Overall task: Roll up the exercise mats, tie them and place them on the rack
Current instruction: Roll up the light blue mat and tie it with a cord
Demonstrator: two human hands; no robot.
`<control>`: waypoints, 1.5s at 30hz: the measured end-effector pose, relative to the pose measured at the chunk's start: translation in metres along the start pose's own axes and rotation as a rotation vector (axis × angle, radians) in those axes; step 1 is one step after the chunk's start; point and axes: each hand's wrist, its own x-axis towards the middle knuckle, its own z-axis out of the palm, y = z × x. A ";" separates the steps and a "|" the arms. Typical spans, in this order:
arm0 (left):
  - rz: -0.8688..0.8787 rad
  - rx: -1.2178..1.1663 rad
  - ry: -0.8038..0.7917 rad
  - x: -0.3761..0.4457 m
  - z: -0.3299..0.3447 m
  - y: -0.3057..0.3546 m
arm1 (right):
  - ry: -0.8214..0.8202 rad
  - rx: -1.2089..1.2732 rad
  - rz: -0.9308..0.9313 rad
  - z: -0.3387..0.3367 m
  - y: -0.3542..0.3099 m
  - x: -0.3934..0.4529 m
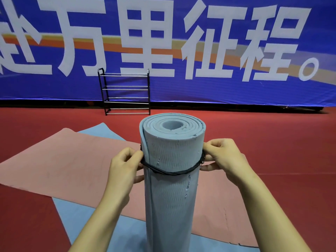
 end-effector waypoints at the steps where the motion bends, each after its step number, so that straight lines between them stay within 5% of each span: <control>1: -0.009 -0.015 -0.020 0.000 -0.002 0.001 | -0.017 0.002 0.011 -0.001 0.000 0.000; 12: -0.132 -0.061 -0.227 0.006 -0.019 -0.001 | -0.088 0.058 0.125 -0.006 0.004 0.007; 20: -0.346 0.186 -0.336 0.027 -0.027 -0.022 | -0.108 0.147 0.319 -0.002 0.030 0.024; 29: -0.663 0.710 -0.471 0.044 -0.033 -0.093 | -0.267 -0.359 0.689 0.004 0.113 0.032; 36: -0.773 0.900 -0.500 0.037 -0.038 -0.117 | -0.449 -0.741 0.863 0.023 0.135 0.030; 45: -0.675 0.819 -0.485 0.042 -0.048 -0.115 | -0.468 -0.622 0.832 0.035 0.130 0.033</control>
